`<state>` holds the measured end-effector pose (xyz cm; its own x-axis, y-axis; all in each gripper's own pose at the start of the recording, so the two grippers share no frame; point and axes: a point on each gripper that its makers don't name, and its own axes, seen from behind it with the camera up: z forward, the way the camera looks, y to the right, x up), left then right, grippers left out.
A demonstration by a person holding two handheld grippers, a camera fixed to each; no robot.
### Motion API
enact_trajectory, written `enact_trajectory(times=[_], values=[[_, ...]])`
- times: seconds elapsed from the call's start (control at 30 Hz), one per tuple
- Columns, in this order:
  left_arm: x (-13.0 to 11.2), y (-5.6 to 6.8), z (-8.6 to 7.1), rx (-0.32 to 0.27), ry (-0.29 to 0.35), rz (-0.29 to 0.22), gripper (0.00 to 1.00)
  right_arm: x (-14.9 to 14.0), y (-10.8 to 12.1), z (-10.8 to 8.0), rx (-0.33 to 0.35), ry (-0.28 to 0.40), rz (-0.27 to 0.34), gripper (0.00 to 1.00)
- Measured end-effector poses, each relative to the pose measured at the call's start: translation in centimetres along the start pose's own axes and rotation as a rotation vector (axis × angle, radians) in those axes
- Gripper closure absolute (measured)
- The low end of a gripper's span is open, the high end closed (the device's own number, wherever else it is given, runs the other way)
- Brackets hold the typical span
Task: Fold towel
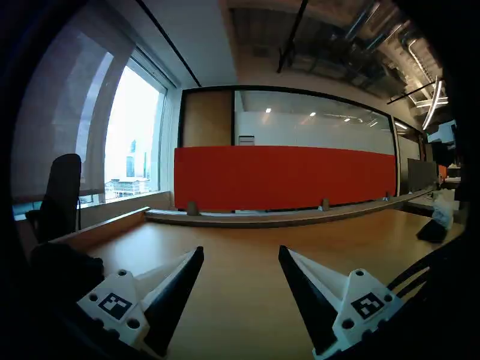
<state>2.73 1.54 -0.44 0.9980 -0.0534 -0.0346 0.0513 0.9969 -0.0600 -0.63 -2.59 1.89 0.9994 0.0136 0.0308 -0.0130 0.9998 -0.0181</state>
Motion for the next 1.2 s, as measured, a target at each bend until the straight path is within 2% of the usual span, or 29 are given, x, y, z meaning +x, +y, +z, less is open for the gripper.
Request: enact_trajectory(times=[0.17, 0.4, 0.8, 1.2], values=[[-0.9, -0.2, -0.1, 0.0, 0.005, -0.016, 0.07, -0.4, 0.1, 0.0, 0.001, 0.0, -0.004, 0.0], [-1.6, -0.4, -0.2, 0.0, 0.007, 0.004, 0.07, -0.2, 0.3, -0.2, -0.005, 0.012, -0.009, 0.0], [-2.1, -1.6, -0.2, 0.027, 0.002, -0.006, 0.07, 0.4, 0.3, -0.4, -0.013, 0.019, -0.014, 0.0], [-2.3, -1.2, -0.1, 0.027, -0.003, 0.004, 0.08, 0.7, -0.2, -0.2, -0.002, 0.021, -0.024, 0.0]])
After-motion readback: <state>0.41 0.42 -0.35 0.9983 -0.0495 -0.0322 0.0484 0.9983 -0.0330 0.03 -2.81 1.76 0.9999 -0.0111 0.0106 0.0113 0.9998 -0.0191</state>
